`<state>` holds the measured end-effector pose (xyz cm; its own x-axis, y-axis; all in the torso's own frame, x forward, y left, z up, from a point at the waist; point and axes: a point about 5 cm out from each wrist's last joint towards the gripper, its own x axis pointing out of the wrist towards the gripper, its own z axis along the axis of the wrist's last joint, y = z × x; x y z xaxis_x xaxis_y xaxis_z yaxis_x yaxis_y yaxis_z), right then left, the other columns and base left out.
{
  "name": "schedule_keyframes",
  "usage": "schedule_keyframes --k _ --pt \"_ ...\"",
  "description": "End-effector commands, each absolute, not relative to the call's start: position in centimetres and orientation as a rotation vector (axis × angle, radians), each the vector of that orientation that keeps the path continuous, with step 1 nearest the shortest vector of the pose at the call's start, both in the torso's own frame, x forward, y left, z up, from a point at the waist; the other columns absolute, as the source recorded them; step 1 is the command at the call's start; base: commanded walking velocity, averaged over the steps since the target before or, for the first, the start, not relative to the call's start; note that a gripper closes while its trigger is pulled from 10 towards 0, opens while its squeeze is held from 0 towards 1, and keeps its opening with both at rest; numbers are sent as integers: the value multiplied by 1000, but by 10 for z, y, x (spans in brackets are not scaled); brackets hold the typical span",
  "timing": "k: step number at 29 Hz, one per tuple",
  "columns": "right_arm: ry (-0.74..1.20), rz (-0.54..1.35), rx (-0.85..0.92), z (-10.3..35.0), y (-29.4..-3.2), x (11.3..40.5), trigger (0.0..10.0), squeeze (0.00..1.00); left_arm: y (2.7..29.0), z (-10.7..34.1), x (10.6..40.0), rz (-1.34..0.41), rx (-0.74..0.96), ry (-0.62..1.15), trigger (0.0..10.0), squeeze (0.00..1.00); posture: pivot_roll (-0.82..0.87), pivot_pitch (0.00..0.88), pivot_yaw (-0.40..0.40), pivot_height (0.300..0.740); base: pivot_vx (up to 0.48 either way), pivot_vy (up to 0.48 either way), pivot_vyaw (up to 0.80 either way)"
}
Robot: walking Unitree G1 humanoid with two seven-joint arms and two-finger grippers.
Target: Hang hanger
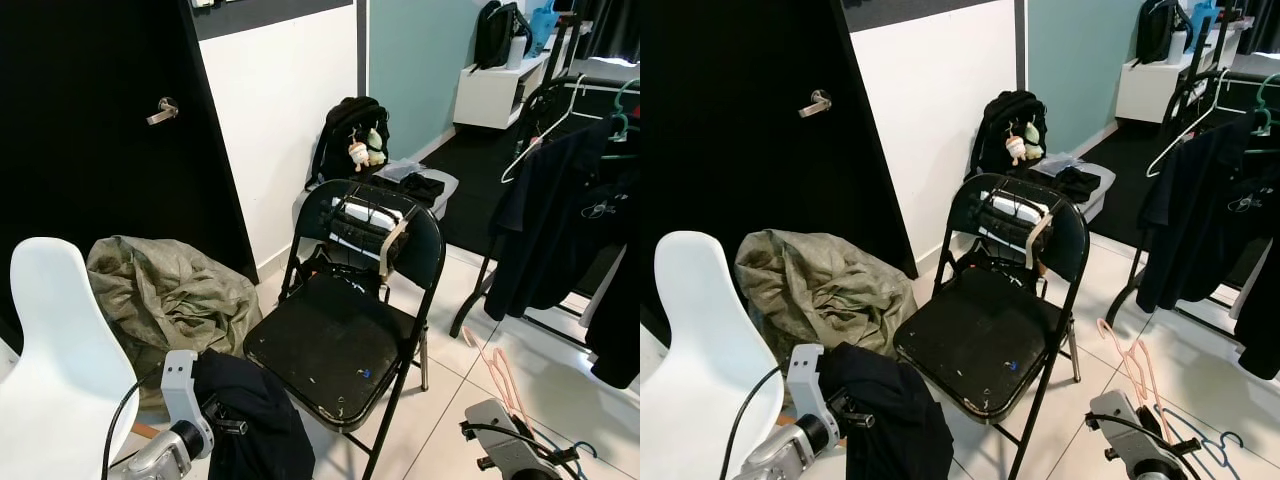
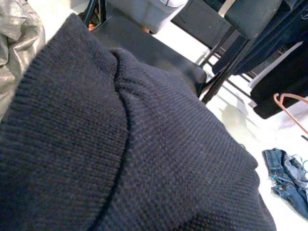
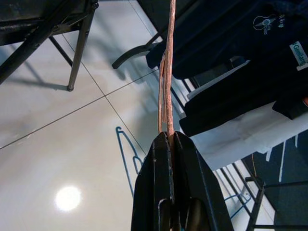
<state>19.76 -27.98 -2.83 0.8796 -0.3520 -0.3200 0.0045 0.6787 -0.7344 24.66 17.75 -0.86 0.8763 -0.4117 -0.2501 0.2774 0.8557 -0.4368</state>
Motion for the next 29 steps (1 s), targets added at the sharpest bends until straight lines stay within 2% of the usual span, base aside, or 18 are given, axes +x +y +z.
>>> schedule_keyframes --k 1,9,23,26,28,29 --pt "450 -190 -799 -29 -276 197 10000 0 182 -4 248 -357 -401 308 10000 0 -179 8 55 710 0 0 0" --pt "398 -103 -818 -28 -267 195 10000 0 181 -3 246 -366 -394 306 10000 0 -180 15 56 710 0 0 0" --pt "389 -113 -816 -27 -268 195 10000 0 179 -2 245 -373 -374 304 10000 0 -171 18 44 710 0 0 0" --pt "398 -183 -755 -25 -272 196 10000 0 179 -2 245 -373 -374 302 10000 0 -166 16 45 710 0 0 0" --pt "403 -273 -474 -14 -281 211 10000 0 179 -2 246 -373 -360 311 10000 0 -164 15 46 710 0 0 0" --pt "403 -273 -474 -14 -281 211 10000 0 179 -2 246 -373 -360 311 10000 0 -164 15 46 710 0 0 0"
